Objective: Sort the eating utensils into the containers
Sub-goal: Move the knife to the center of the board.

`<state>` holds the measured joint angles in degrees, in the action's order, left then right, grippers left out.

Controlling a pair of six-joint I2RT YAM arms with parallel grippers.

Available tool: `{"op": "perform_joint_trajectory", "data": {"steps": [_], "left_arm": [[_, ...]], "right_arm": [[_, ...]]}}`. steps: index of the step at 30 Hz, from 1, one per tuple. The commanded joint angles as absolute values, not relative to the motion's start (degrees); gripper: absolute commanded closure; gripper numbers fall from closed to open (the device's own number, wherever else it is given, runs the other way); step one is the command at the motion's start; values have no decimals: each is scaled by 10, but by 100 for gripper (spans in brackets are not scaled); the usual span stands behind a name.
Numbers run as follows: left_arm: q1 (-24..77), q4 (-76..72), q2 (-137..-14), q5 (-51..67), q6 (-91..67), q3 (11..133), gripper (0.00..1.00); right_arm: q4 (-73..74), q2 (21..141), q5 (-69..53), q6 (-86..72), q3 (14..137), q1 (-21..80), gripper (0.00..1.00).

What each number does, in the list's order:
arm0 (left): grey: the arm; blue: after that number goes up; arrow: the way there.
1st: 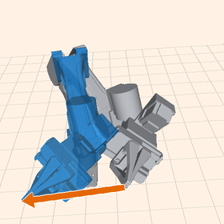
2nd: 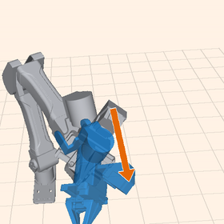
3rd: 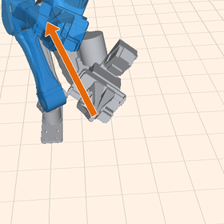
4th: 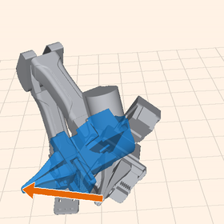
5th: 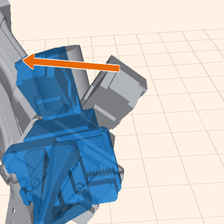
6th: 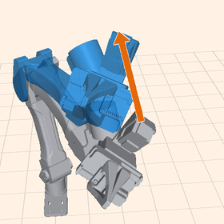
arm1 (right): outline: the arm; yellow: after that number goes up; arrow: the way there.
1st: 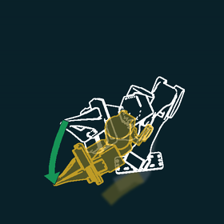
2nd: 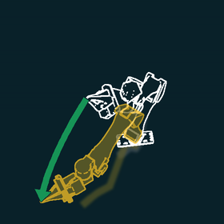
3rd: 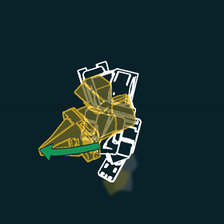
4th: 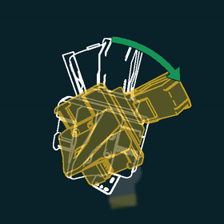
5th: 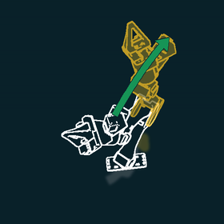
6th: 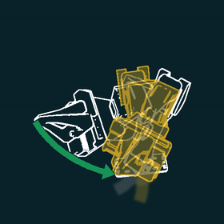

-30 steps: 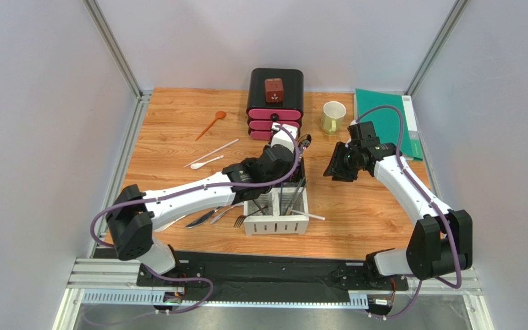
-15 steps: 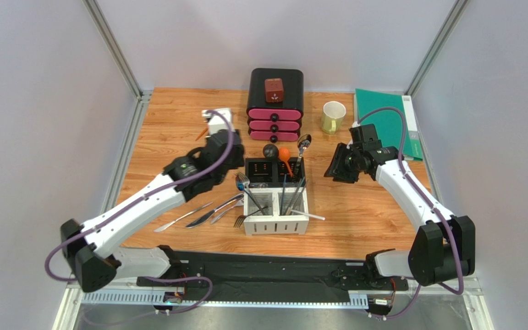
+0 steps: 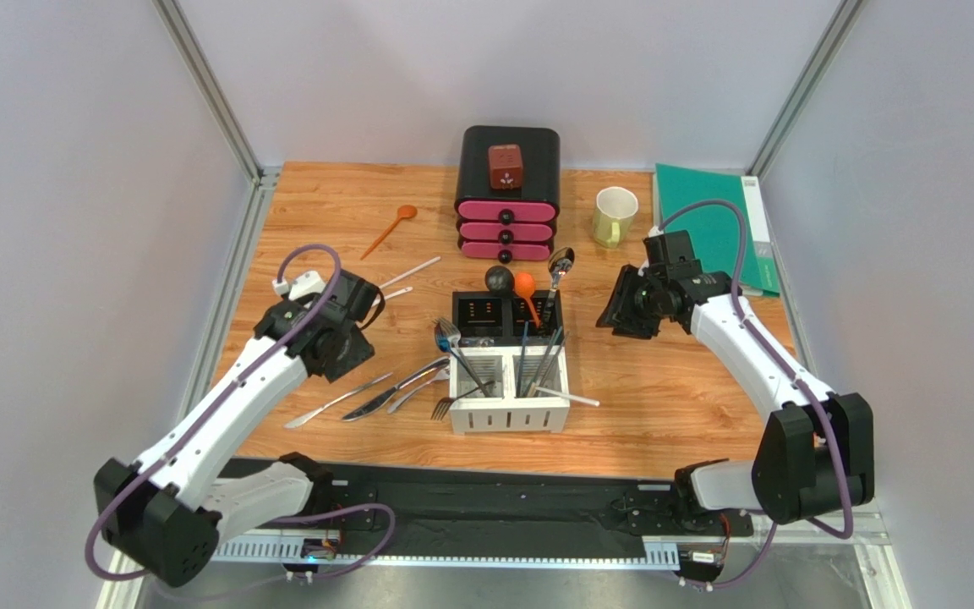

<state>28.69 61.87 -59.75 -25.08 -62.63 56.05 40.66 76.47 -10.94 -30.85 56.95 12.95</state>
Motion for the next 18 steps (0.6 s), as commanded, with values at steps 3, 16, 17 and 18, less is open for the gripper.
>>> {"op": "perform_joint_trajectory", "data": {"steps": [3,16,17,18], "left_arm": [[187,664,-683,-160,-654,534,55],[104,589,-836,-107,-647,541,55],[103,588,-844,-105,-652,541,55],[100,584,-846,-105,-660,542,54]], "right_arm": [[380,776,-118,-318,596,128,60],[375,797,-119,-304,594,104,60],[376,801,-120,-303,595,102,60],[377,803,-120,-300,599,101,60]]}}
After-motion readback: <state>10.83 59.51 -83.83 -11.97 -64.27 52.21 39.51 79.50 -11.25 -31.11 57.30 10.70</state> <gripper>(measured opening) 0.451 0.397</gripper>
